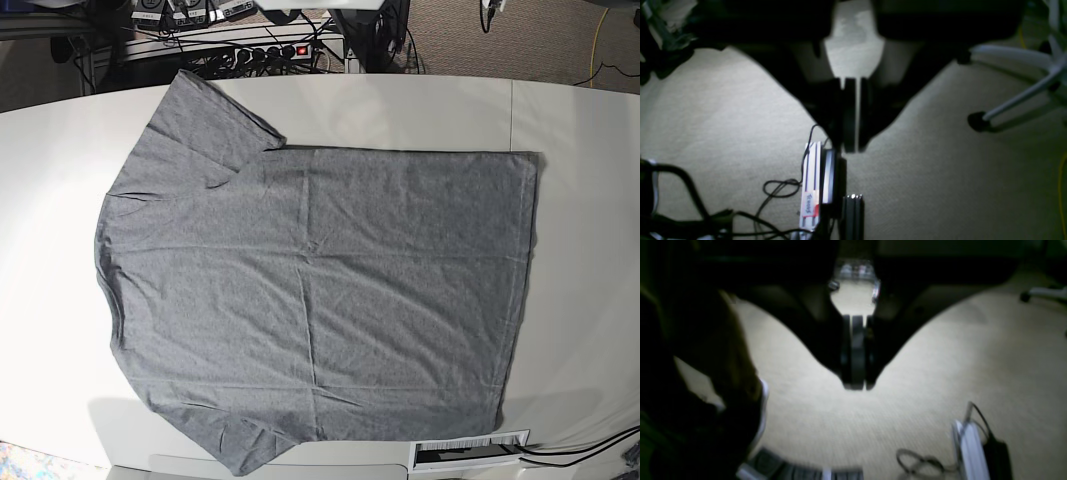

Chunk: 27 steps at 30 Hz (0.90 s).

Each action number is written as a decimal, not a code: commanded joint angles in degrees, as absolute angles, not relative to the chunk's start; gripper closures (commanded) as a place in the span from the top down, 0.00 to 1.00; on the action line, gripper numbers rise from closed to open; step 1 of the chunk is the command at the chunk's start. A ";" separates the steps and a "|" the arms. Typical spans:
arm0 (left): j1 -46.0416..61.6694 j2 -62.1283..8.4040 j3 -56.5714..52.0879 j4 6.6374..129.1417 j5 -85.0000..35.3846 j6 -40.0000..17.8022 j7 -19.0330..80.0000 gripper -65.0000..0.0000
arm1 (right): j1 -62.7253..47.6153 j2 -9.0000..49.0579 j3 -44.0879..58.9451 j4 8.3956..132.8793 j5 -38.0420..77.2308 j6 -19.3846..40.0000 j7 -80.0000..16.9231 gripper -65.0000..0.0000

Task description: Fold the T-shirt properly

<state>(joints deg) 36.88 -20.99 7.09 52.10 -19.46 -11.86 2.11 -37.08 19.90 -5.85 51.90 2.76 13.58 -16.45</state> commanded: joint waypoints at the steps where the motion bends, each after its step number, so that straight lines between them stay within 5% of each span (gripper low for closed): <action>1: 38.94 -22.37 7.01 54.24 -19.73 -12.86 1.65 0.00 | -39.48 21.30 -5.67 54.63 2.90 13.93 -16.34 0.00; 13: 53.36 -31.31 6.98 79.61 -12.47 -13.56 1.43 0.00 | -55.16 28.34 -5.65 83.20 -6.76 13.91 -18.04 0.00; 27: 63.26 -36.36 6.98 98.43 5.87 -11.38 1.67 0.00 | -63.90 29.54 -5.58 106.50 -19.94 13.89 -26.72 0.00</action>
<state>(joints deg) 62.19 -35.81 7.05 97.91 6.13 -11.40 2.35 -62.96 29.04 -5.80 105.84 -20.12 14.15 -27.07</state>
